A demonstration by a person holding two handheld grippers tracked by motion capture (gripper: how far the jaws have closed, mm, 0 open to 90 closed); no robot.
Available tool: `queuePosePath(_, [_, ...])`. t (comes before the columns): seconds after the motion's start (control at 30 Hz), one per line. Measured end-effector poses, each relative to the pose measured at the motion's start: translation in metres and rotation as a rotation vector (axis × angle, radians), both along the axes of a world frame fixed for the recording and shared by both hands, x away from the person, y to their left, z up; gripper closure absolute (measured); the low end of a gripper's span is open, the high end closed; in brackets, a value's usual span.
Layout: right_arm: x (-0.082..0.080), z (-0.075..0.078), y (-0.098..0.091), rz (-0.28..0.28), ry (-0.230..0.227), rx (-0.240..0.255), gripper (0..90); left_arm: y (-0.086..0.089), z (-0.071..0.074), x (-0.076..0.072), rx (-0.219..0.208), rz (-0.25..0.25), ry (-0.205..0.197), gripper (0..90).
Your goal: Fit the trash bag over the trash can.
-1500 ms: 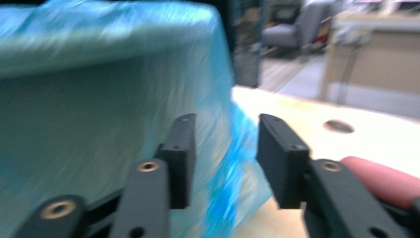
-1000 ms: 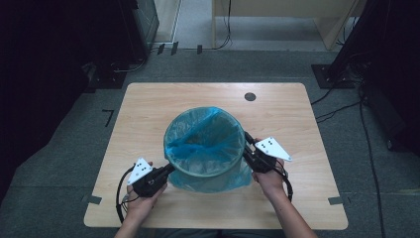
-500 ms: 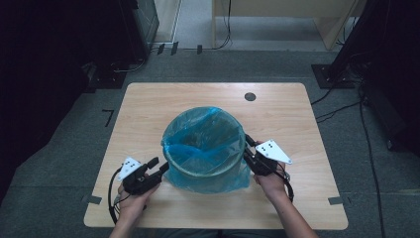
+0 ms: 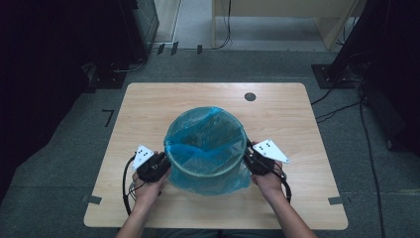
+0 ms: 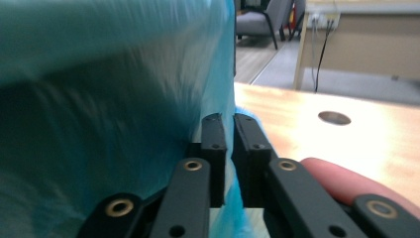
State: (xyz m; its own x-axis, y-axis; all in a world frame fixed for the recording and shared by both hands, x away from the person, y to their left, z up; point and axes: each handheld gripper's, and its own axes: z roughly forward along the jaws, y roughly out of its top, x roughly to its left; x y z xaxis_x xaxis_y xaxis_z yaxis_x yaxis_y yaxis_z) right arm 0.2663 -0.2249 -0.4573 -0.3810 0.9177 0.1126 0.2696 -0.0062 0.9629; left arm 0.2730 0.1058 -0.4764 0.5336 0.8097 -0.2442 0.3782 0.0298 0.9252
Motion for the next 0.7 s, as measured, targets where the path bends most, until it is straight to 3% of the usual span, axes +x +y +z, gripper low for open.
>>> queuePosePath(0.07, [-0.001, -0.007, 0.002, -0.011, 0.013, -0.009, 90.0, -0.002, -0.001, -0.001, 0.004, 0.002, -0.003, 87.8])
queuePosePath(0.13, [0.000, -0.012, 0.001, -0.010, 0.034, 0.004, 90.0, -0.001, -0.003, -0.001, 0.000, 0.011, 0.006, 82.9])
queuePosePath(0.27, [0.001, -0.012, -0.006, -0.006, 0.035, 0.000, 81.5, 0.010, -0.003, 0.000, -0.026, 0.053, 0.030, 54.6])
queuePosePath(0.37, [0.001, -0.004, -0.015, -0.006, 0.020, 0.016, 80.9, 0.025, -0.003, -0.002, 0.025, 0.127, 0.037, 38.3])
queuePosePath(0.47, [0.002, 0.002, -0.023, 0.002, 0.007, 0.017, 81.0, 0.042, -0.007, -0.002, 0.064, 0.186, 0.090, 21.1])
queuePosePath(0.5, [0.002, 0.004, -0.026, 0.000, 0.013, 0.015, 80.9, 0.042, -0.007, -0.002, 0.064, 0.186, 0.090, 17.0])
queuePosePath(0.53, [0.002, 0.004, -0.026, 0.000, 0.013, 0.015, 80.9, 0.046, -0.008, -0.002, 0.080, 0.196, 0.107, 17.0])
queuePosePath(0.57, [0.003, 0.007, -0.031, 0.016, 0.011, 0.009, 80.7, 0.054, -0.012, -0.004, 0.127, 0.197, 0.141, 11.5])
queuePosePath(0.7, [0.003, 0.013, -0.039, 0.052, 0.004, -0.002, 80.1, 0.066, -0.022, -0.009, 0.241, 0.191, 0.253, 2.3])
